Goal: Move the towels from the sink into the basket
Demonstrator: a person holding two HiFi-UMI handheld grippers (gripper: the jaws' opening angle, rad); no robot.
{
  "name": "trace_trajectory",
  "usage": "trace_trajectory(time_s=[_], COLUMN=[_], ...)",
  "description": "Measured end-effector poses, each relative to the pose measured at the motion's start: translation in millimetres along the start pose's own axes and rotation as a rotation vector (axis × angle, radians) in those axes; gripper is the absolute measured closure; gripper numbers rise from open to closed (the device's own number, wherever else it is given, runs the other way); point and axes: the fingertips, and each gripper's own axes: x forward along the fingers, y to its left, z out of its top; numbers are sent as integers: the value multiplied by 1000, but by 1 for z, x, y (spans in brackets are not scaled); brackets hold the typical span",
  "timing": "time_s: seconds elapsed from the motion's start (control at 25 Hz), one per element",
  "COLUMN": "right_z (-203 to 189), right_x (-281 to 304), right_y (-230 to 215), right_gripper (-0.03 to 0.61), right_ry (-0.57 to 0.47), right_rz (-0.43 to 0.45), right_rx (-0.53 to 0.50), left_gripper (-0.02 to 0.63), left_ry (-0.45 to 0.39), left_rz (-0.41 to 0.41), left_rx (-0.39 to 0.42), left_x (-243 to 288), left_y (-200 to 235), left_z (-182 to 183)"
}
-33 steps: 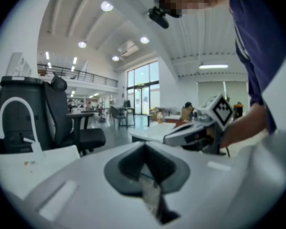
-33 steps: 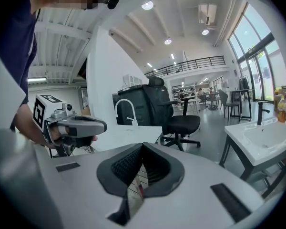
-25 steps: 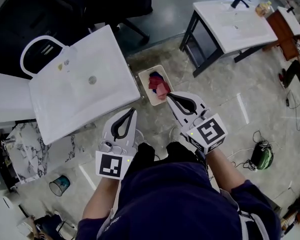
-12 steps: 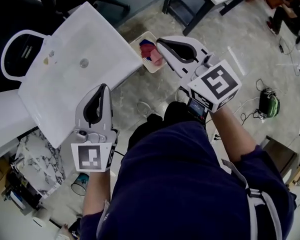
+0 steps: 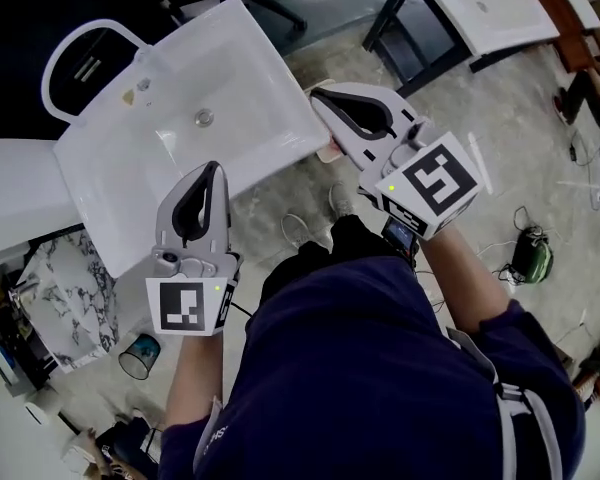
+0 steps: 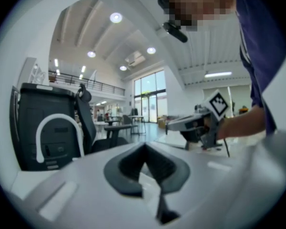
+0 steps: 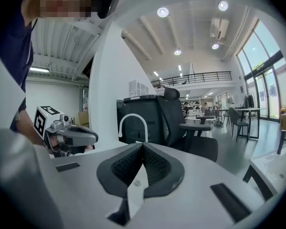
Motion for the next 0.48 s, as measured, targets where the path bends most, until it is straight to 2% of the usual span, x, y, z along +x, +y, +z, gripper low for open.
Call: trace_trajectory(time_s=[0.24, 0.48], right_z=[6, 13], right_x=[29, 41], right_y=[8, 5], right_gripper=[569, 569], right_ry=[17, -1], right_rz=[106, 162], right_rx=[-12, -9], left_gripper=[611, 611], left_ry=[-14, -17], left_rz=[85, 138], left_rx=[-21, -12], left_x=[9, 19], left_y=[18, 26], left_z=[9, 18])
